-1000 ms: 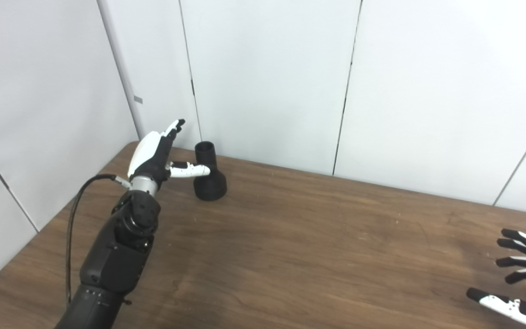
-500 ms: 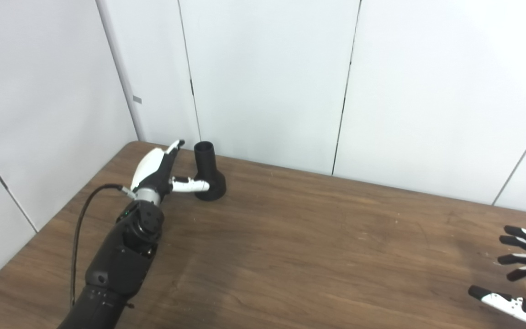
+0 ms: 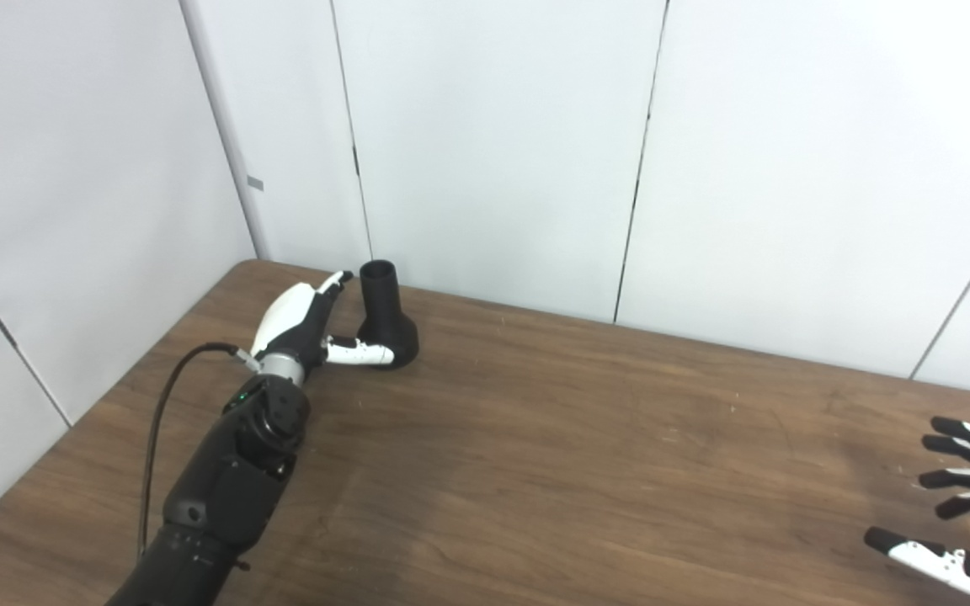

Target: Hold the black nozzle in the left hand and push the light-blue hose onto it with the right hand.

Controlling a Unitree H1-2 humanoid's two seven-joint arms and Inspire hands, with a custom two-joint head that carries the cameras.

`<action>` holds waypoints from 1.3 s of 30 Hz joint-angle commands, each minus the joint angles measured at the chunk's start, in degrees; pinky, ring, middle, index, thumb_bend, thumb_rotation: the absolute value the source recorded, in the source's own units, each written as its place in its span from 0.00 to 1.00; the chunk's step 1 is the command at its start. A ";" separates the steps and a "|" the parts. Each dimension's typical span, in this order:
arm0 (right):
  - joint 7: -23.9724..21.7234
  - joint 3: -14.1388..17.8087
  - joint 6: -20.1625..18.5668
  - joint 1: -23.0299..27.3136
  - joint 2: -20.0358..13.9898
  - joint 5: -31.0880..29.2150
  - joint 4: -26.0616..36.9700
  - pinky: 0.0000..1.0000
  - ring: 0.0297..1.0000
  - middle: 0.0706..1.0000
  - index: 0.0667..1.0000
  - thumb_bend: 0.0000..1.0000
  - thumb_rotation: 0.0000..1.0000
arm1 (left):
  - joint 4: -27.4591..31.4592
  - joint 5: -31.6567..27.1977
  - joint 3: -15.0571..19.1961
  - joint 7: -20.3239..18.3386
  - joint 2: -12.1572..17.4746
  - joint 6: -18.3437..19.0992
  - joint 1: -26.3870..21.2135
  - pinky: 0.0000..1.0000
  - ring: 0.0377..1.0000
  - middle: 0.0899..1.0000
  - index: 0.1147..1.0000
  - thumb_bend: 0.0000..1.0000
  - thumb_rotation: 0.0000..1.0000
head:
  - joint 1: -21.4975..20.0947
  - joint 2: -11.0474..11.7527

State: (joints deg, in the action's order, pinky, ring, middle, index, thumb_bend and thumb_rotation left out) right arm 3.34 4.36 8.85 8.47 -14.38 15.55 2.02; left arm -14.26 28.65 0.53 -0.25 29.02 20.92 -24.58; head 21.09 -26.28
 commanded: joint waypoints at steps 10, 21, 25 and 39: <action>0.28 0.59 0.87 1.44 -0.79 -0.46 2.06 0.44 0.58 0.72 0.76 0.68 0.00 | -0.29 0.41 -1.29 -0.06 1.59 1.04 -4.14 1.00 1.00 0.90 0.84 1.00 0.32 | -0.41 -0.48; 0.30 0.66 0.23 1.38 -0.71 -0.38 2.40 0.43 0.57 0.71 0.75 0.69 0.00 | -4.33 0.82 -2.90 1.55 1.50 -0.20 -6.18 1.00 0.99 0.87 0.83 0.99 0.29 | -1.21 -0.26; 0.26 0.74 0.05 1.18 -0.74 -0.50 2.77 0.43 0.57 0.71 0.75 0.69 0.00 | -5.59 1.75 -4.26 1.55 2.16 -0.83 -6.73 1.00 0.98 0.85 0.83 0.99 0.29 | -1.23 -0.29; 0.58 0.94 -0.08 0.76 -0.96 -0.09 3.22 0.43 0.57 0.71 0.75 0.70 0.03 | -8.47 1.45 -5.45 1.96 1.87 -2.34 -7.63 1.00 0.97 0.86 0.83 0.99 0.28 | -1.48 -1.27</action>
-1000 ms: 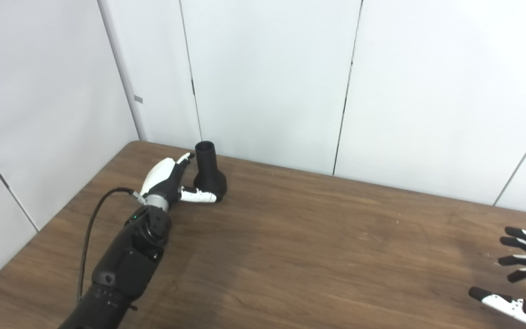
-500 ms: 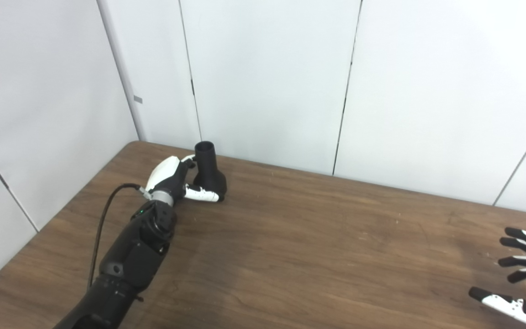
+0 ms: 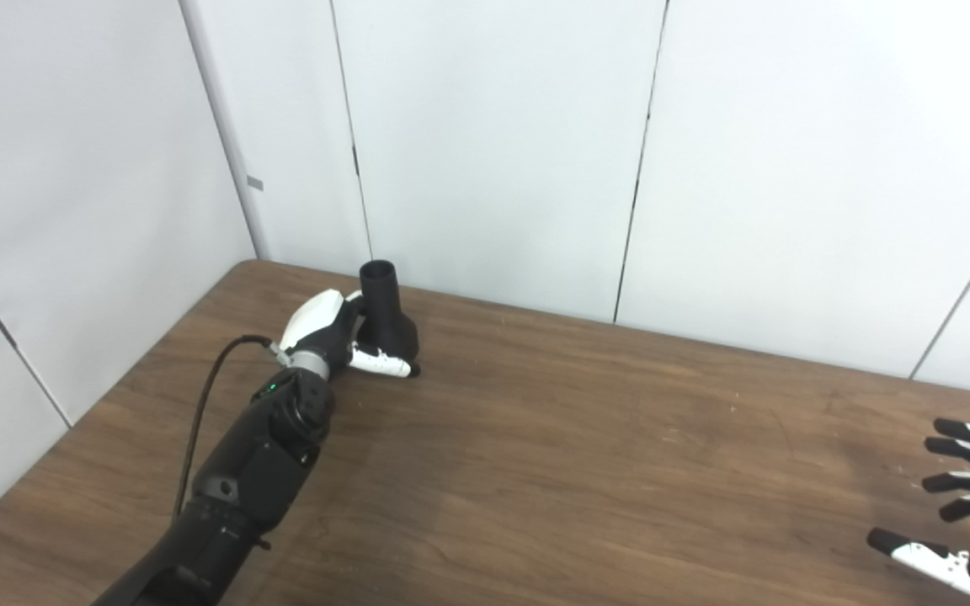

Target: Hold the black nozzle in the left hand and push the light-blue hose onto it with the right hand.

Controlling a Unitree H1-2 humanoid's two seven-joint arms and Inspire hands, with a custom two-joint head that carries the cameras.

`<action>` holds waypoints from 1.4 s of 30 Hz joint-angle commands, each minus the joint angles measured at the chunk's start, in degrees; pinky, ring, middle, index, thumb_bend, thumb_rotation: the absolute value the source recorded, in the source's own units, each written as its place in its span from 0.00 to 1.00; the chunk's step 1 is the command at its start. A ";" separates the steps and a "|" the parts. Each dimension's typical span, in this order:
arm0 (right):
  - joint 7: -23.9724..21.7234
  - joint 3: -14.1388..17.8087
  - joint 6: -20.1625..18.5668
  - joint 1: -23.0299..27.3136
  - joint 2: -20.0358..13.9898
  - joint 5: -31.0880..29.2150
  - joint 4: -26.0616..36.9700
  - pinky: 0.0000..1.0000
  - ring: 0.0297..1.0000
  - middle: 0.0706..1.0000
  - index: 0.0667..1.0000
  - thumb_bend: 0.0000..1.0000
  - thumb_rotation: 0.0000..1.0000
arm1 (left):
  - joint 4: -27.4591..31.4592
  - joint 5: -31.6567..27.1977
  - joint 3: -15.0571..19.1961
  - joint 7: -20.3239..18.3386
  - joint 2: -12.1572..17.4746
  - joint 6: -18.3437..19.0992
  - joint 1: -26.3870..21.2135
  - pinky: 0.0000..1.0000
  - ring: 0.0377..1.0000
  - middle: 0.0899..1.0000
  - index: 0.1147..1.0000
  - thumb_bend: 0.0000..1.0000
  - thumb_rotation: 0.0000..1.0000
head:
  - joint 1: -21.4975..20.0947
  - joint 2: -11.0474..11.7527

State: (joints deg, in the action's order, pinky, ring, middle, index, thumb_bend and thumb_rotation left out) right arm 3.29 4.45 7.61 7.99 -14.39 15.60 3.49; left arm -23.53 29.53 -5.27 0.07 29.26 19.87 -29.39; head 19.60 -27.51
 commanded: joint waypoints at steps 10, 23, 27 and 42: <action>0.41 0.75 1.04 1.02 -0.96 -0.21 2.11 0.44 0.57 0.71 0.75 0.69 0.03 | 0.26 1.03 0.18 3.64 1.64 -2.21 -2.15 1.00 0.89 0.69 0.72 0.95 0.22 | 0.10 -0.43; 0.01 0.87 0.49 0.84 -1.39 -0.34 2.62 0.45 0.58 0.72 0.76 0.68 0.01 | -1.09 1.74 0.03 8.17 0.63 -4.17 -1.39 1.00 0.54 0.43 0.42 0.53 0.00 | 0.44 -1.14; -0.09 0.79 0.26 0.84 -1.45 -0.10 2.92 0.45 0.58 0.72 0.76 0.67 0.02 | -1.75 1.29 0.52 10.36 -0.18 -6.59 -0.78 1.00 0.57 0.45 0.40 0.53 0.00 | 0.58 -1.27; -0.02 0.24 -0.16 0.97 -1.00 1.13 3.17 0.44 0.57 0.72 0.75 0.65 0.07 | -0.78 -0.11 -2.68 6.81 -1.37 -13.54 0.27 1.00 0.61 0.45 0.41 0.53 0.00 | -1.99 -1.82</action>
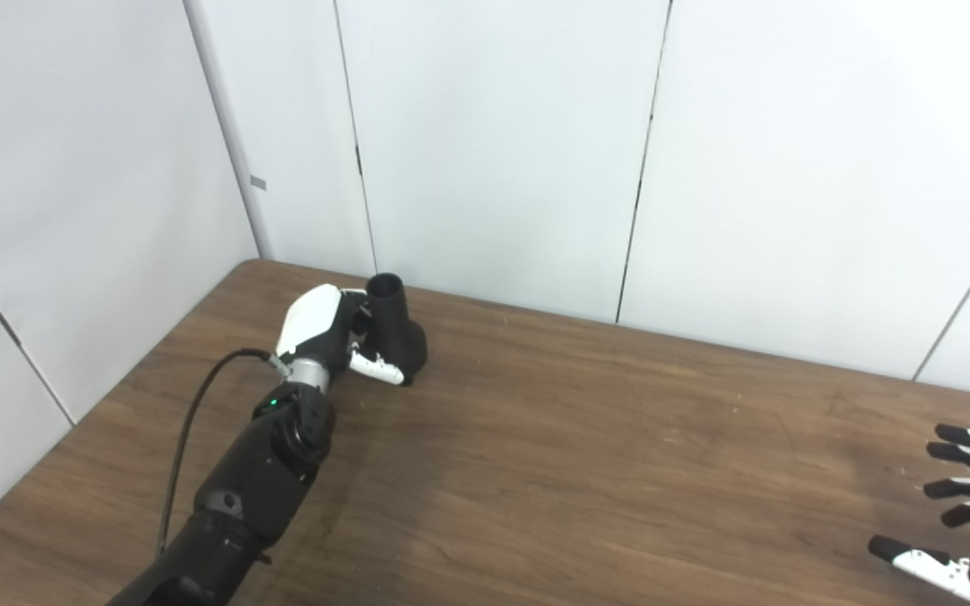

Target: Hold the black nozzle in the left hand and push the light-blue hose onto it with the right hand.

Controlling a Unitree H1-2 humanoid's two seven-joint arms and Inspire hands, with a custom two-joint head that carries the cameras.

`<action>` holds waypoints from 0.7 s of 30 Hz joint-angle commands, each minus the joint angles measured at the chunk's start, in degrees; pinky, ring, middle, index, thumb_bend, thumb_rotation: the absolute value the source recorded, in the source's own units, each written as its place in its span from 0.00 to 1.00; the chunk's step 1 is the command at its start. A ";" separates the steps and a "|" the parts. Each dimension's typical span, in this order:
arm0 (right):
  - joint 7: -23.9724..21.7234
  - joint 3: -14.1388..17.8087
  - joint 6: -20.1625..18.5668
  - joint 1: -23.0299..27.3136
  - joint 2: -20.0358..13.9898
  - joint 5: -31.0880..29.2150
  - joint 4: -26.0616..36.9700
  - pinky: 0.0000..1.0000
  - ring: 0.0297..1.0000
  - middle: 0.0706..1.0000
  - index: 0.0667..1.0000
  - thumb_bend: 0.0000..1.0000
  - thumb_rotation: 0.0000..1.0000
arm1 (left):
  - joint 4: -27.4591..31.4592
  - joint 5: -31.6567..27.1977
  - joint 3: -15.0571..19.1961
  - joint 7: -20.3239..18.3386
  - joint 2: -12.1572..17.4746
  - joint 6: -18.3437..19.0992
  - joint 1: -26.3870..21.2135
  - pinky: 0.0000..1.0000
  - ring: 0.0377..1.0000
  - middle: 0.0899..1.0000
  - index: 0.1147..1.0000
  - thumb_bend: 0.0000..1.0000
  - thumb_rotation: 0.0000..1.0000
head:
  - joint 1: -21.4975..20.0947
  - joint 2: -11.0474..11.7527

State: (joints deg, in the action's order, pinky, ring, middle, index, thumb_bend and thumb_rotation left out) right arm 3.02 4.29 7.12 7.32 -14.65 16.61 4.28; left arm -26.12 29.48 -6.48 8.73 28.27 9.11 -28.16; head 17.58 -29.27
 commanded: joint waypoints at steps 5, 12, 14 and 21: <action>0.53 0.23 0.49 1.58 -0.43 0.74 2.44 0.45 0.57 0.71 0.76 0.66 0.06 | 4.69 -1.65 -4.96 -7.62 -0.68 -6.69 -1.34 1.00 0.60 0.43 0.42 0.53 0.00 | -2.10 -0.49; 0.69 0.03 -0.34 1.39 0.45 1.49 3.78 0.46 0.57 0.72 0.76 0.67 0.04 | 8.29 -4.28 -8.85 -15.25 -2.72 -11.94 -2.70 1.00 0.61 0.44 0.41 0.53 0.00 | -5.85 -1.21; 0.81 -0.07 -0.75 1.43 0.81 1.83 4.24 0.47 0.58 0.72 0.76 0.66 0.02 | 8.56 -4.73 -9.48 -16.73 -3.62 -13.27 -3.22 1.00 0.61 0.44 0.41 0.53 0.00 | -6.68 -1.33; 0.23 -0.40 -6.64 0.86 2.52 3.07 7.82 0.51 0.59 0.73 0.77 0.65 0.03 | 7.45 -3.90 -13.04 -19.67 -7.61 -18.23 -5.22 1.00 0.61 0.44 0.41 0.53 0.00 | -10.60 -2.33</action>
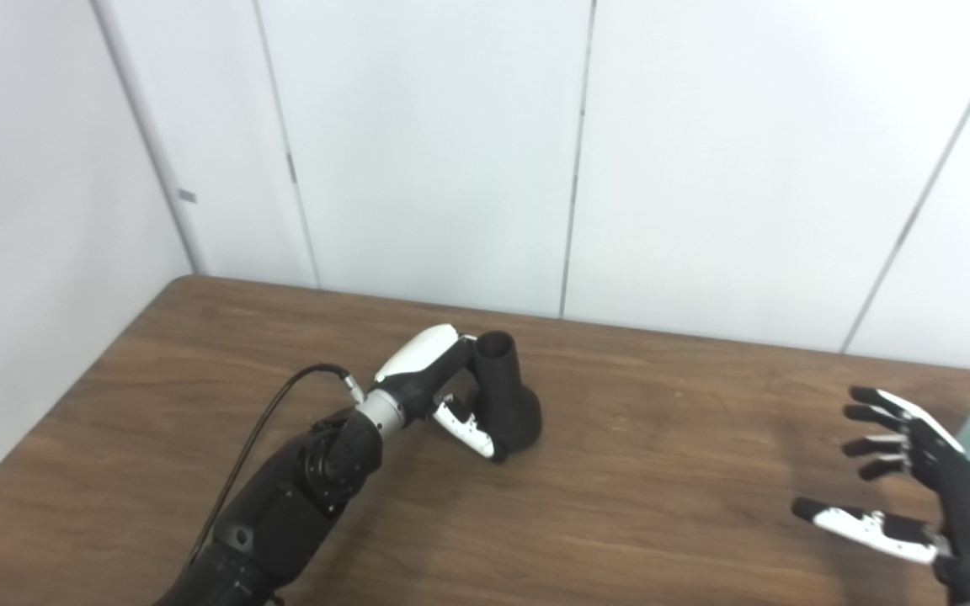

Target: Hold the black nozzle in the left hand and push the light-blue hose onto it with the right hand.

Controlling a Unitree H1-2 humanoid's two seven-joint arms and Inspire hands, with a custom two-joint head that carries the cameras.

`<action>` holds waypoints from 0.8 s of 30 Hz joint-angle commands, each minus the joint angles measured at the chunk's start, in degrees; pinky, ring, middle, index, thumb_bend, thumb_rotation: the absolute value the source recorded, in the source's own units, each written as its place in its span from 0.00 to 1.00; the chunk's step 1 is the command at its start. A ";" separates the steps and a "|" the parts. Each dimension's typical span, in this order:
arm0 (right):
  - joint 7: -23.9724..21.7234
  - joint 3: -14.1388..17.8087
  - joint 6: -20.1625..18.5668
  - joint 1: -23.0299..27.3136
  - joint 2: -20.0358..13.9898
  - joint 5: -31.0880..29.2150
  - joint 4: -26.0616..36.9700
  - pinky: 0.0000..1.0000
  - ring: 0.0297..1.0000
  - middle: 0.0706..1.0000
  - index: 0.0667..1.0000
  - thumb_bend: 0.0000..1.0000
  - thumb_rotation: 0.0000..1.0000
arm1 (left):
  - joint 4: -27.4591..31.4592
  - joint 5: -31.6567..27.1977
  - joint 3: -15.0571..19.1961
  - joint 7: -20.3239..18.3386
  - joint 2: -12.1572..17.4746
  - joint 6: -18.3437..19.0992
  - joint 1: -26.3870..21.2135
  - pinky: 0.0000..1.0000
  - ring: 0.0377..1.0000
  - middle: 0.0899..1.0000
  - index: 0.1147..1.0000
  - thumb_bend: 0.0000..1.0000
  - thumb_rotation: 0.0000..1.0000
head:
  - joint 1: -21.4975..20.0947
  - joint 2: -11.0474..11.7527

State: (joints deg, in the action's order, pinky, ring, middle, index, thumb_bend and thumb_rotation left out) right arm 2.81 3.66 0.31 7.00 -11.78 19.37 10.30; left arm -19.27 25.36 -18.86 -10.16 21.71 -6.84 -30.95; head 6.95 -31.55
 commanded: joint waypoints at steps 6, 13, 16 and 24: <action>1.87 -0.33 3.34 1.79 -0.29 1.13 -0.34 0.50 0.59 0.72 0.77 0.66 0.04 | 0.27 1.54 -3.82 -3.57 -3.86 -3.60 -3.31 1.00 0.61 0.44 0.41 0.53 0.00 | -3.03 -0.86; 2.26 -0.96 3.85 2.17 -0.33 1.90 -0.64 0.48 0.58 0.72 0.77 0.65 0.01 | -0.69 4.36 -7.40 -5.70 -5.91 -3.26 -3.78 1.00 0.62 0.45 0.40 0.53 0.00 | -4.12 -1.56; 2.15 -0.98 3.82 2.17 -0.49 1.90 -0.36 0.47 0.57 0.72 0.77 0.64 0.00 | -0.86 5.90 -8.63 -5.96 -6.00 -3.06 -4.17 1.00 0.62 0.45 0.40 0.53 0.00 | -4.12 -1.56; 2.18 -0.63 3.35 2.15 -0.35 1.46 0.23 0.48 0.57 0.72 0.77 0.64 0.00 | -1.52 10.92 -11.31 -4.36 -6.10 -1.50 -4.10 1.00 0.61 0.45 0.40 0.53 0.00 | -4.87 -2.37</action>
State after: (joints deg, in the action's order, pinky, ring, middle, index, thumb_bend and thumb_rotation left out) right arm 3.98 2.54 1.71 7.25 -11.65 20.97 8.37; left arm -19.84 33.31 -27.91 -13.55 16.72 -8.77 -35.60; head 2.02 -33.84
